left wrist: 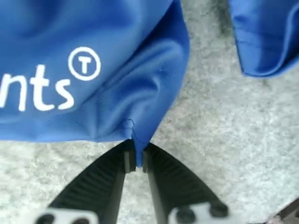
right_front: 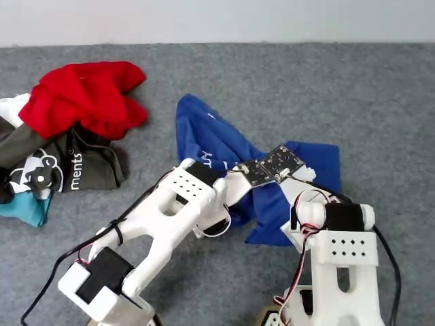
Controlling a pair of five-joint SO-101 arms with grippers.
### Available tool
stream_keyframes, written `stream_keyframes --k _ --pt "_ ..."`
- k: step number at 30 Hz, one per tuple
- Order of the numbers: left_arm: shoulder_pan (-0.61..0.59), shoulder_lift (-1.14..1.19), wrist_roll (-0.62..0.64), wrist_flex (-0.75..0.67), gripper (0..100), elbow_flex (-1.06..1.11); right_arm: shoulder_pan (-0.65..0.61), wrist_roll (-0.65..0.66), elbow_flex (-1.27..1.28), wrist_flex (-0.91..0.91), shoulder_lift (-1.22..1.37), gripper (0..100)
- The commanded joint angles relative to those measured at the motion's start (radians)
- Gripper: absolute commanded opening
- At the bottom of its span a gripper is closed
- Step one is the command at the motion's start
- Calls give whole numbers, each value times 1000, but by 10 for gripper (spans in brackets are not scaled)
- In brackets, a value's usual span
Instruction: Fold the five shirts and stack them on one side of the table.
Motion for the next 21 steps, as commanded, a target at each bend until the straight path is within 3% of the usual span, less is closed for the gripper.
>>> stream_keyframes --k 1,8,16,21 --pt "-28 -15 -11 8 12 -42 -4 -9 0 -5 -4 9" --pt "-224 -17 118 11 12 -142 -4 -5 -48 -13 -4 9" --pt "-416 -15 129 15 12 -268 -2 -14 -244 -105 5 9" --pt "-474 -15 129 15 12 -349 -2 -146 -331 -259 5 9"
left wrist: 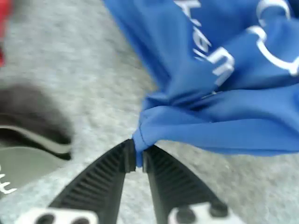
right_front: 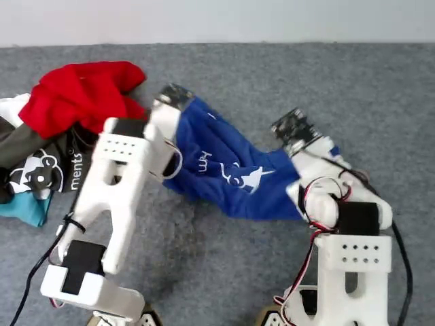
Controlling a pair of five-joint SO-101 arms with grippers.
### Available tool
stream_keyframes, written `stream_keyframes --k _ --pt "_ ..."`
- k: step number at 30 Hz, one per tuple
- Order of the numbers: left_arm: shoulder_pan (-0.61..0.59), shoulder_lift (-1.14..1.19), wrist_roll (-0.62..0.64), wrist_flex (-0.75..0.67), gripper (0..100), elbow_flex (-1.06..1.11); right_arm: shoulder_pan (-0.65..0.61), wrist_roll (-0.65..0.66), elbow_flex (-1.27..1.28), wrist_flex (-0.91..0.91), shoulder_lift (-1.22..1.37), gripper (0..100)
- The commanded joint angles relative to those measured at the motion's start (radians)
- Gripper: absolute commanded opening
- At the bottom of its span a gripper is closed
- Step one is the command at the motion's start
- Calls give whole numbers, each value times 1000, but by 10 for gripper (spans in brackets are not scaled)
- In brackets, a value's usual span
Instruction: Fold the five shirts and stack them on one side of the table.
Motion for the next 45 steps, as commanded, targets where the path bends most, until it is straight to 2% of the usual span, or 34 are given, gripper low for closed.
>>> stream_keyframes --k 1,7,13,19,24,28,31,36,38,42,45 --pt "-31 -17 8 6 12 -74 -2 -87 -78 -134 4 9" --pt "-31 -8 9 -29 12 -165 1 -95 -86 -314 53 9" --pt "-31 -6 11 -216 12 -208 70 -98 -180 -483 246 9" --pt "-40 12 9 -448 12 -211 71 -100 -466 -489 552 9" --pt "-84 149 9 -706 12 -278 71 -98 -740 -489 822 9" --pt "-100 302 8 -910 12 -455 71 -95 -1017 -489 1026 9" --pt "-94 422 5 -993 13 -662 71 -94 -1280 -496 1178 9" --pt "-78 574 5 -993 13 -1081 36 -97 -1803 -390 1354 9" --pt "-75 597 5 -953 13 -1227 12 -97 -1999 -326 1377 9" --pt "-66 598 8 -750 13 -1469 -22 -94 -2274 -237 1362 9" --pt "-69 608 8 -534 13 -1600 -15 -94 -2254 -154 1311 9"
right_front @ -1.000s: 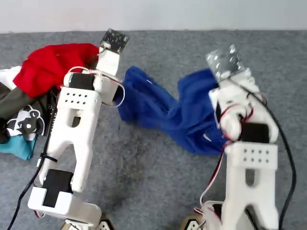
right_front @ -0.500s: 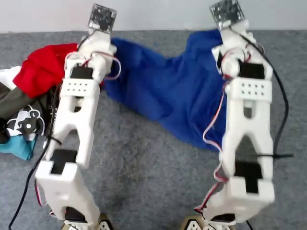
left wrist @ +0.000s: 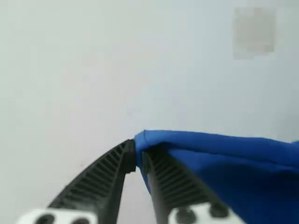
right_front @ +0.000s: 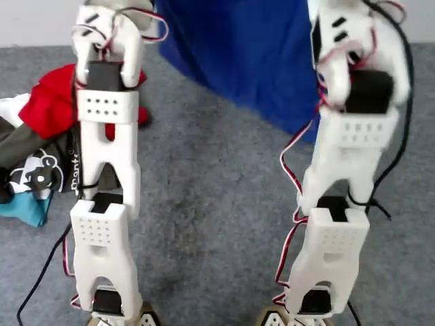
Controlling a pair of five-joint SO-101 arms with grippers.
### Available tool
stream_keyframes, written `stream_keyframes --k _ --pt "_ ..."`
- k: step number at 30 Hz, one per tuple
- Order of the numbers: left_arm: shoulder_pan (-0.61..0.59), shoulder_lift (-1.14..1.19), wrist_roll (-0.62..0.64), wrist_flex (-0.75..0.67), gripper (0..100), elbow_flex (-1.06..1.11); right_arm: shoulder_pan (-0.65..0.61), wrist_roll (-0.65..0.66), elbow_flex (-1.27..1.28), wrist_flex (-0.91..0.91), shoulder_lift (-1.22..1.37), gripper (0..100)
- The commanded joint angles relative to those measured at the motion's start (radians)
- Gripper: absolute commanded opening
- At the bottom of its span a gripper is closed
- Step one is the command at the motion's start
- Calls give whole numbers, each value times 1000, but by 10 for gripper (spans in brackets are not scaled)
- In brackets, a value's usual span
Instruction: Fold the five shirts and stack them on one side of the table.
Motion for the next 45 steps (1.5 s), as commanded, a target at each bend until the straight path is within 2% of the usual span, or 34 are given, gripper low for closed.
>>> stream_keyframes --k 1,7,12,14,20,25,31,39,45 --pt "-2 0 8 269 13 -159 19 -9 -23 105 -79 9" --pt "-31 107 2 775 13 -120 45 -8 193 443 -85 9" --pt "-91 261 2 1017 13 -122 39 -9 371 693 -85 9" --pt "-118 305 2 1089 13 -122 45 -9 462 740 -90 9" --pt "-196 322 6 1094 13 -8 70 6 829 737 -156 9" --pt "-180 198 5 1094 13 315 68 58 1183 736 -308 9" --pt "-144 -103 -8 1091 12 851 79 126 1564 734 -553 9" --pt "-150 -586 -175 1091 12 1481 79 256 1999 736 -885 9" --pt "-155 -879 -304 1086 12 1840 81 333 2302 737 -1098 9"
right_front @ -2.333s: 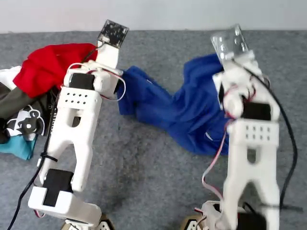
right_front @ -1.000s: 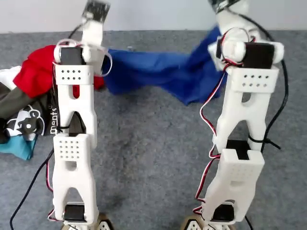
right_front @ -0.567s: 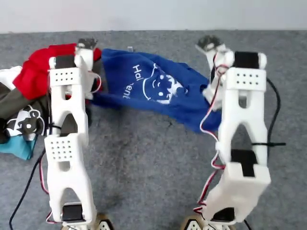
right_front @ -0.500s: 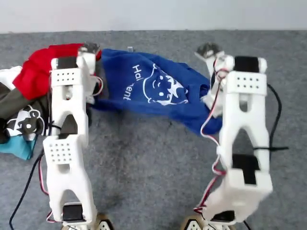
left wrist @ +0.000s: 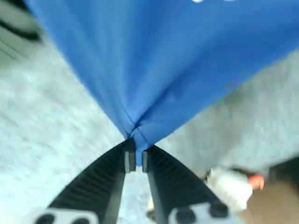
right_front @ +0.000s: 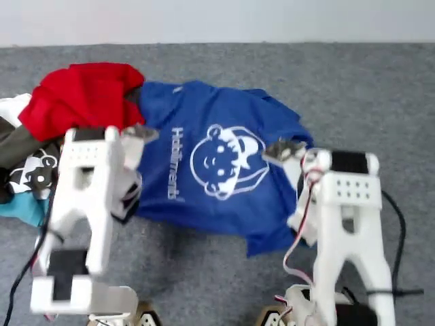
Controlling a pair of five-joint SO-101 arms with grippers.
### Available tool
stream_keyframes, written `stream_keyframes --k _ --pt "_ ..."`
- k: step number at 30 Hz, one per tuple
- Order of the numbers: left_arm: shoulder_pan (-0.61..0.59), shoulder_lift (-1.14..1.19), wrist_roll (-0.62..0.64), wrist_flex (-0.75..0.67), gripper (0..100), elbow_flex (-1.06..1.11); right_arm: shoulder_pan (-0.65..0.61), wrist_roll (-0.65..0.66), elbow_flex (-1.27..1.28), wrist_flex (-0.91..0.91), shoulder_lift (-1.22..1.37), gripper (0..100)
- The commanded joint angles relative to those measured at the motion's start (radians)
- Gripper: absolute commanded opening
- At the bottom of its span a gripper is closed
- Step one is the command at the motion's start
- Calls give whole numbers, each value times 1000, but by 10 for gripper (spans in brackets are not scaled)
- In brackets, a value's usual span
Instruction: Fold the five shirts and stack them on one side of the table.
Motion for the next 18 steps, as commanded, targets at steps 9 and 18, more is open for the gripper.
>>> stream_keyframes --k 9,18 --pt "-164 -434 -216 21 12 240 104 107 235 42 -417 9" --pt "-236 -643 -302 25 12 332 305 112 258 44 -839 8"
